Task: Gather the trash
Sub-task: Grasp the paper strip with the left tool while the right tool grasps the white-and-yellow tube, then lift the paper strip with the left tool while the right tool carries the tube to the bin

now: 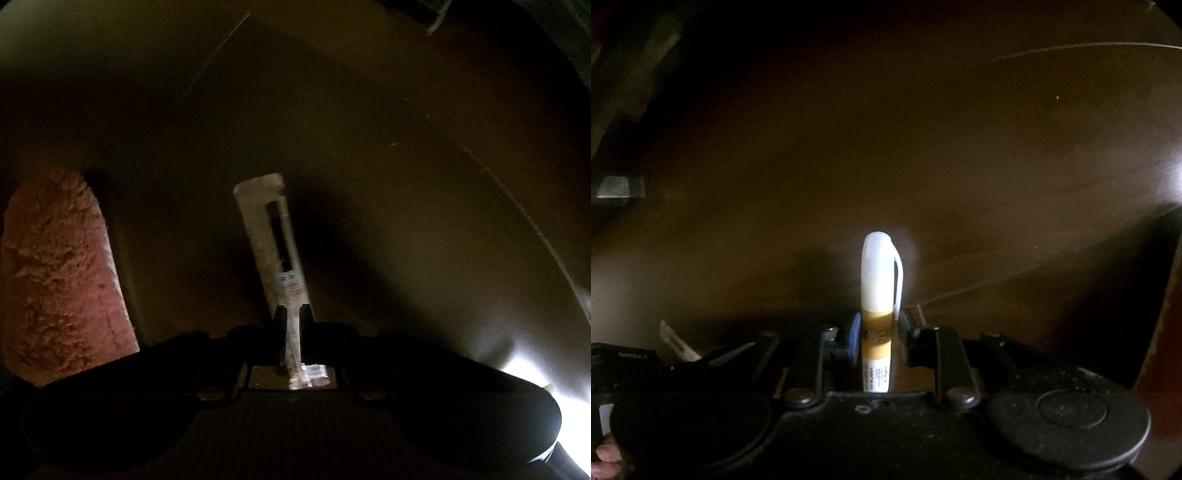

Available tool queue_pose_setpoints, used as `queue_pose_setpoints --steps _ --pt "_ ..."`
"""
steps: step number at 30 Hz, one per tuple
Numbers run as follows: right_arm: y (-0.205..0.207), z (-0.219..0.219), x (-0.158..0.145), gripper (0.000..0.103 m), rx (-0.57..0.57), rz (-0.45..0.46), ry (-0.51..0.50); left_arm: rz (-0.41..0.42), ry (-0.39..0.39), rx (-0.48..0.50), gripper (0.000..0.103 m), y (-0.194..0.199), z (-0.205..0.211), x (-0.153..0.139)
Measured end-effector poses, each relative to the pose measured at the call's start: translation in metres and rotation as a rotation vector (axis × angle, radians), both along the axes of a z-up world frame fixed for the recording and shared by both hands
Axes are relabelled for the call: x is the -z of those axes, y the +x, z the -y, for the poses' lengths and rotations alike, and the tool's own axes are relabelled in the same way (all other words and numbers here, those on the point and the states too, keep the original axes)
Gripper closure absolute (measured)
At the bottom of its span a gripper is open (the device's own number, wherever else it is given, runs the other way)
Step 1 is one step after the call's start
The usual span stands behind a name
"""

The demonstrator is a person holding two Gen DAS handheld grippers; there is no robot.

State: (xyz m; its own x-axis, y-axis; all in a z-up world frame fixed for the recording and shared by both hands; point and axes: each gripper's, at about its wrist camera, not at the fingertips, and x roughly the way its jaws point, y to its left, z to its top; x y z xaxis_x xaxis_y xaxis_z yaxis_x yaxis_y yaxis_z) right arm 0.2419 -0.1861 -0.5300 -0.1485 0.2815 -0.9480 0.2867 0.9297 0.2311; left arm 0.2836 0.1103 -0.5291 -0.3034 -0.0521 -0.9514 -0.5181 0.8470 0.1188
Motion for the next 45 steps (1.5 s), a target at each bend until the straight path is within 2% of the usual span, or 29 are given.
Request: queue_pose_setpoints --steps 3,5,6,7,9,10,11,12,14,15,21,23,25,27,28,30,33,37,40,45 --pt "0.007 0.000 -0.015 0.083 -0.020 0.027 0.013 0.011 -0.009 0.023 0.098 0.002 0.008 -0.008" --pt "0.010 0.000 -0.019 0.083 -0.024 0.037 0.021 -0.001 0.015 0.058 0.098 -0.001 0.010 -0.011" --pt "0.009 0.001 -0.018 0.083 -0.029 0.041 0.021 0.001 0.021 0.068 0.097 -0.005 0.008 -0.025" --pt "0.009 0.001 -0.018 0.083 -0.034 0.043 0.026 0.003 0.014 0.061 0.097 -0.007 0.006 -0.026" --pt "0.003 0.004 -0.017 0.083 -0.038 0.039 0.035 -0.008 0.010 0.043 0.091 -0.009 0.003 -0.024" --pt "0.001 0.005 -0.016 0.083 -0.041 0.035 0.039 -0.010 0.011 0.039 0.087 -0.011 0.002 -0.022" --pt "0.002 0.005 -0.016 0.083 -0.045 0.029 0.041 -0.007 0.001 0.039 0.070 -0.026 -0.006 -0.014" --pt "0.005 0.005 -0.016 0.083 -0.048 0.024 0.042 -0.009 0.003 0.042 0.047 -0.023 -0.003 -0.014" --pt "0.007 0.005 -0.013 0.083 -0.047 0.021 0.049 0.023 0.039 0.061 0.027 -0.026 -0.001 -0.016" --pt "0.007 0.006 -0.012 0.083 -0.044 0.023 0.054 0.038 0.054 0.067 0.026 -0.026 0.000 -0.016" --pt "0.004 0.005 0.001 0.083 -0.031 0.030 0.060 0.043 0.047 0.089 0.028 -0.027 -0.003 0.000" --pt "0.004 0.006 0.002 0.083 -0.035 0.035 0.060 0.053 0.030 0.100 0.037 -0.029 0.000 0.002" --pt "0.003 0.007 0.002 0.083 -0.033 0.038 0.061 0.072 0.018 0.084 0.041 -0.032 0.001 0.007" --pt "0.002 0.010 0.000 0.083 -0.035 0.039 0.062 0.086 -0.026 0.042 0.057 -0.029 -0.001 0.008" --pt "0.001 0.011 0.001 0.083 -0.037 0.040 0.064 0.085 -0.035 0.032 0.059 -0.028 -0.001 0.009" --pt "0.000 0.010 0.001 0.083 -0.040 0.040 0.065 0.094 -0.036 0.043 0.075 -0.023 0.002 0.007" --pt "0.000 0.009 0.001 0.083 -0.041 0.041 0.068 0.098 -0.039 0.063 0.081 -0.020 0.008 0.006" --pt "0.001 0.005 -0.004 0.083 -0.067 0.054 0.061 0.082 -0.058 0.068 0.082 -0.020 0.014 0.007" --pt "0.003 0.000 -0.014 0.083 -0.104 0.076 0.043 0.070 -0.028 0.110 0.082 -0.018 0.023 0.002" --pt "0.007 -0.008 -0.046 0.084 -0.155 0.122 0.036 0.098 -0.021 0.152 0.082 -0.009 0.034 -0.034"
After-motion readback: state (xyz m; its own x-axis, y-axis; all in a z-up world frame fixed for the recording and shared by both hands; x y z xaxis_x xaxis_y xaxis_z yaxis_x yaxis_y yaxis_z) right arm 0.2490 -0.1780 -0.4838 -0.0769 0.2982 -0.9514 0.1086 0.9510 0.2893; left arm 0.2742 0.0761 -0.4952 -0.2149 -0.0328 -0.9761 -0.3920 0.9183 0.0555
